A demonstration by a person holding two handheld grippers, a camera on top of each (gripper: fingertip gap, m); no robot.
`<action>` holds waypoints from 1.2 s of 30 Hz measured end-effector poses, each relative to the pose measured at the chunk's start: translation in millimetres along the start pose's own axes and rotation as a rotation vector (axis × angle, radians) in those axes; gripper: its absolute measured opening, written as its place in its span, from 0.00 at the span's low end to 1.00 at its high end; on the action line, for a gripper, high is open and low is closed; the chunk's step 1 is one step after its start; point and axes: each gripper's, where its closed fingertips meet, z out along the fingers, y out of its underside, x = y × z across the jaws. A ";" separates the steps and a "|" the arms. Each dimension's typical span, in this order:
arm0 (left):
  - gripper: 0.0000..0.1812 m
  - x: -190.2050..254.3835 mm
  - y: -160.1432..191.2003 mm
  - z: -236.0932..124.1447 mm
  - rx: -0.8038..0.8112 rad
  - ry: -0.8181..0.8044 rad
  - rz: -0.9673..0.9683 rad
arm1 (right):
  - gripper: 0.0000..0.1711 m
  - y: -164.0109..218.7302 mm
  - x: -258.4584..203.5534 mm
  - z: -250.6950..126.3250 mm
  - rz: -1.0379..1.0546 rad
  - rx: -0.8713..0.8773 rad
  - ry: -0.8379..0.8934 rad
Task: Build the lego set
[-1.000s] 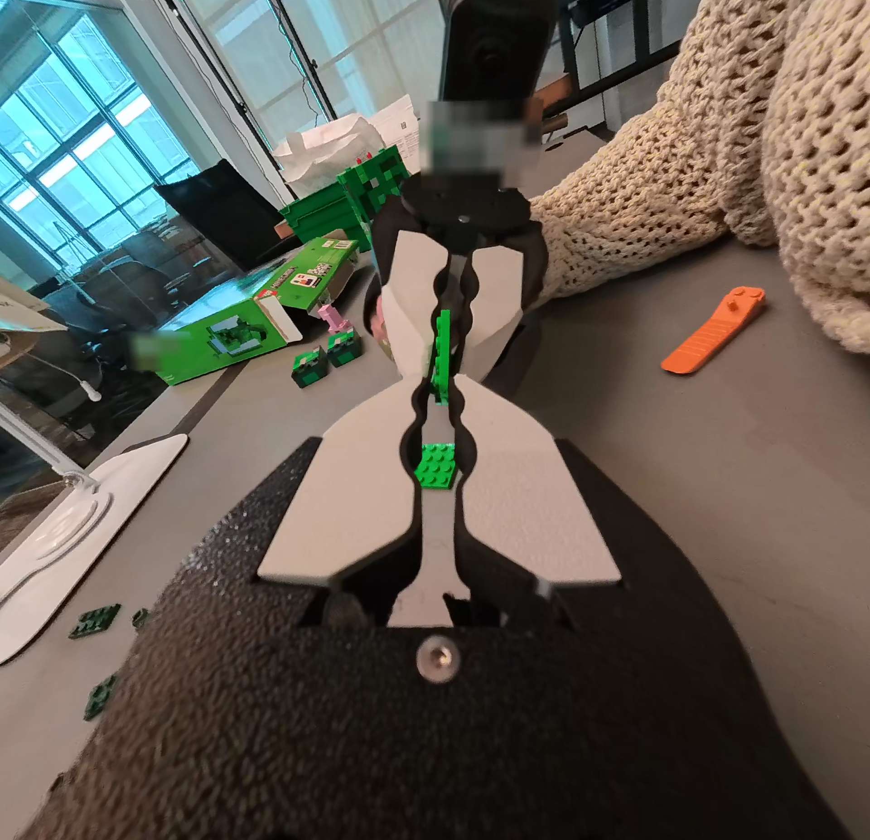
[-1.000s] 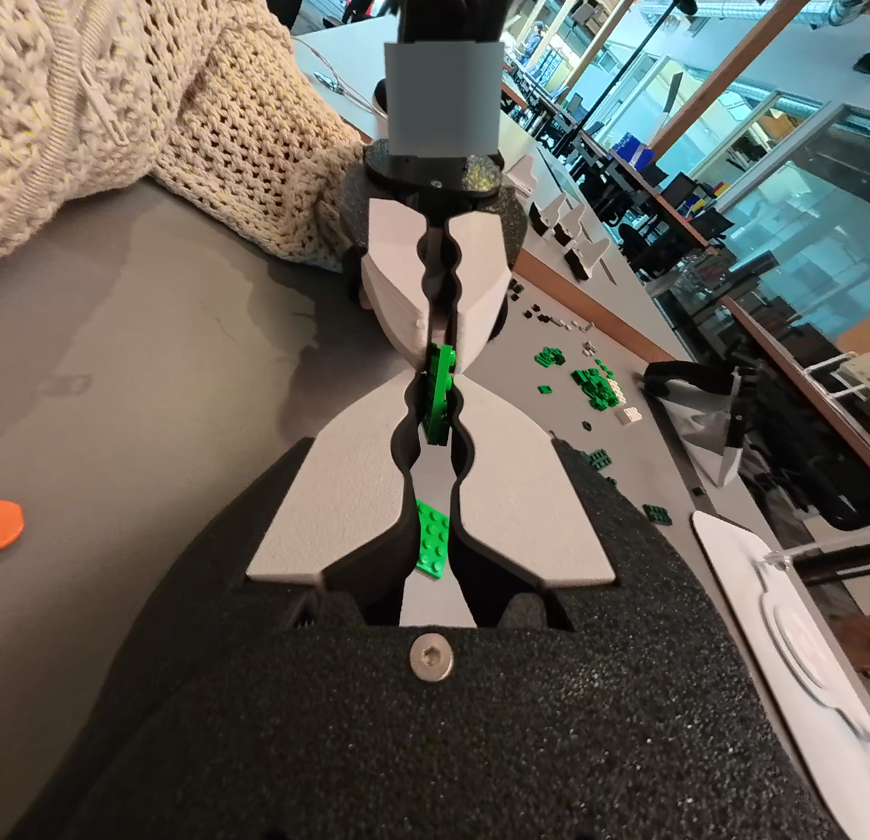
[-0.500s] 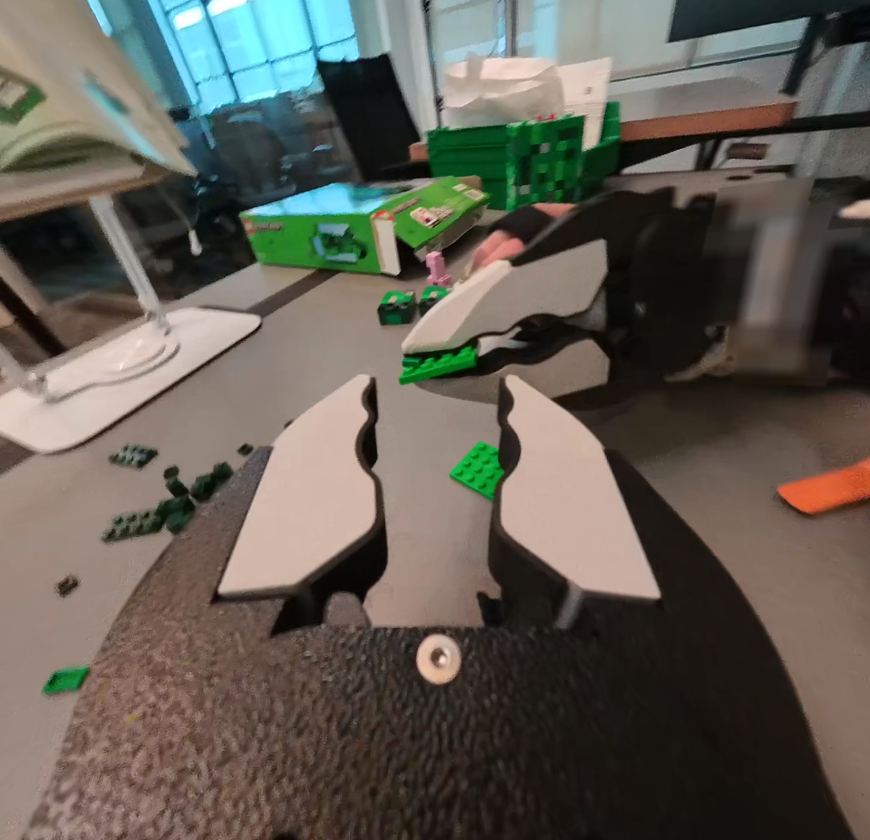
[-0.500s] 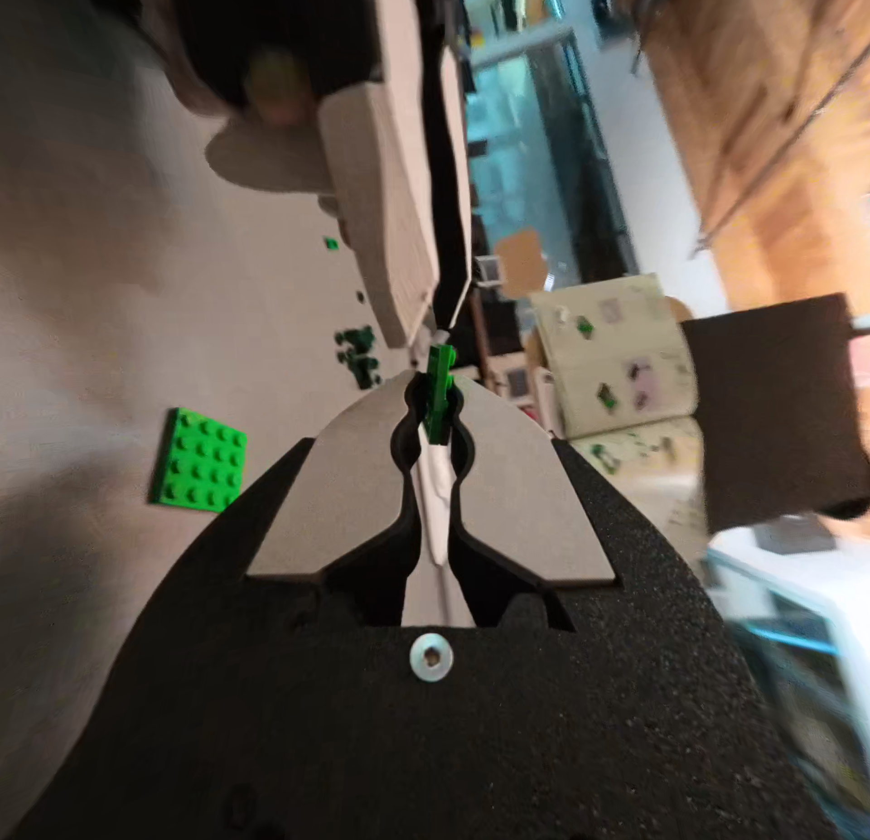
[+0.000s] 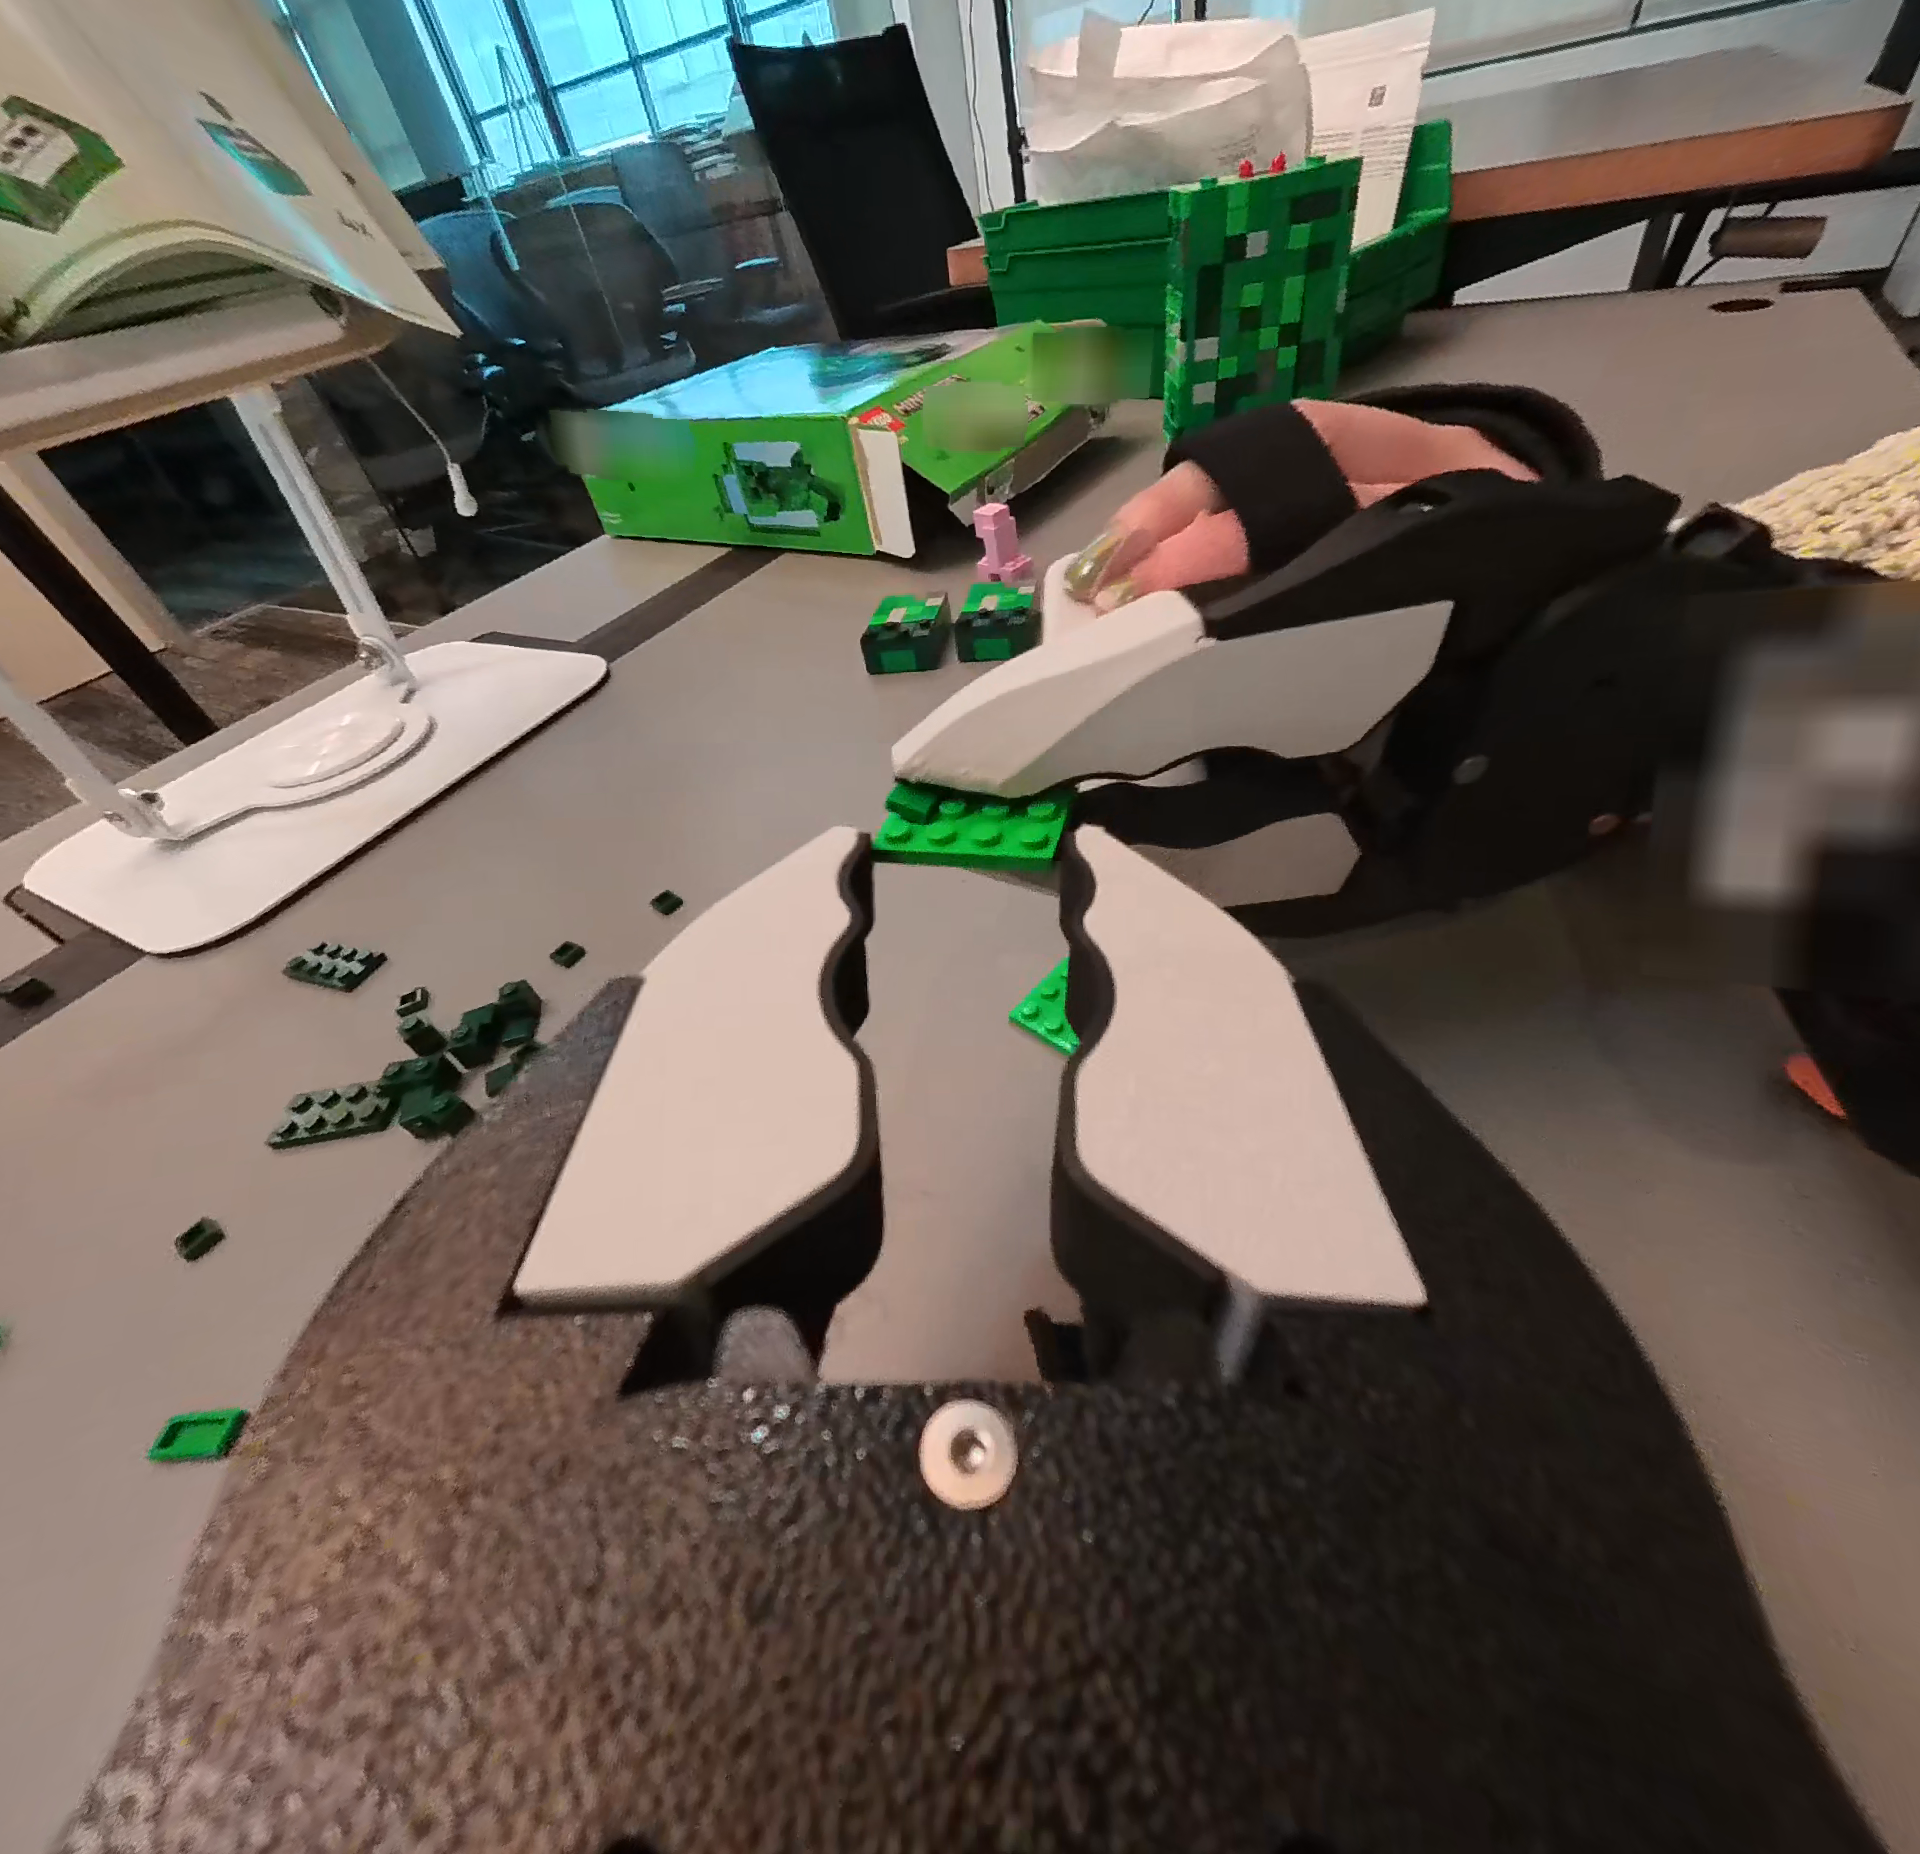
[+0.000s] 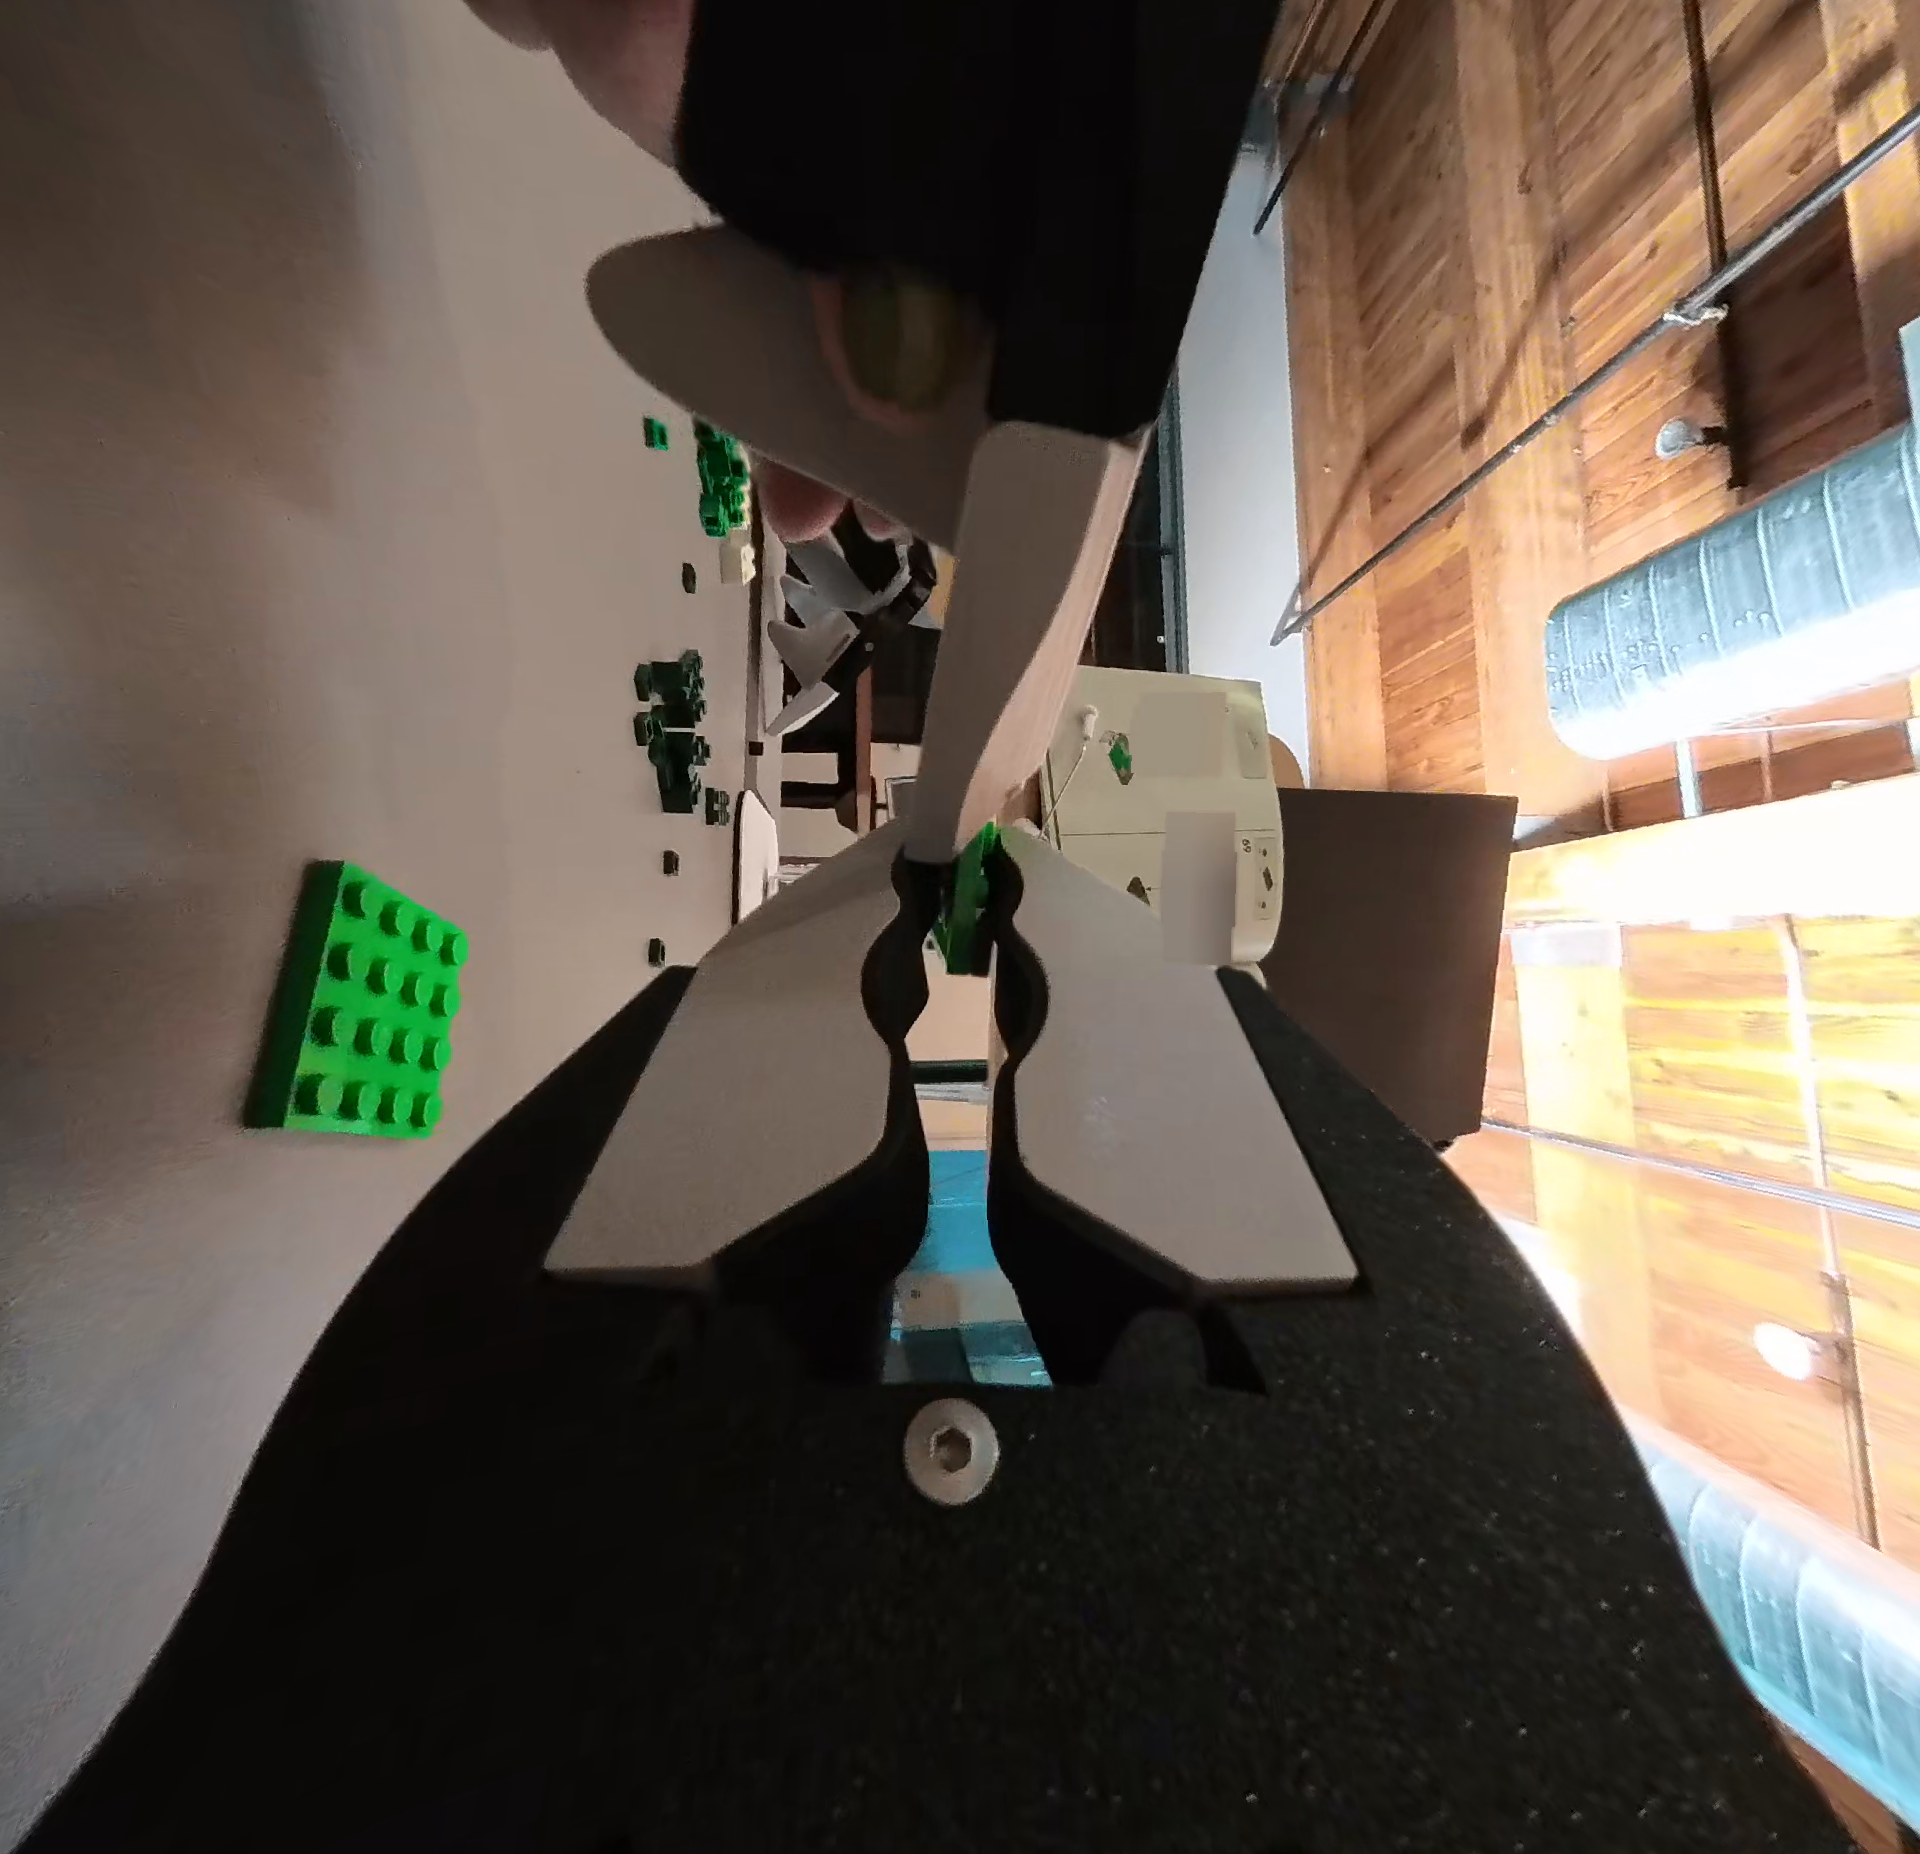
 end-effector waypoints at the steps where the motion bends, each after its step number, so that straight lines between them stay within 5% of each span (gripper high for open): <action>1: 0.19 0.4 0.2 -0.1 0.000 0.002 0.010 | 0.04 -0.3 0.1 0.0 -0.006 0.002 0.003; 14: 0.18 12.7 5.6 0.3 -0.025 0.079 0.105 | 0.04 -4.2 -3.9 -8.7 -0.032 0.114 -0.045; 36: 0.19 10.5 15.0 2.4 -0.085 0.080 0.094 | 0.08 0.1 -12.7 -3.7 -0.002 0.067 -0.072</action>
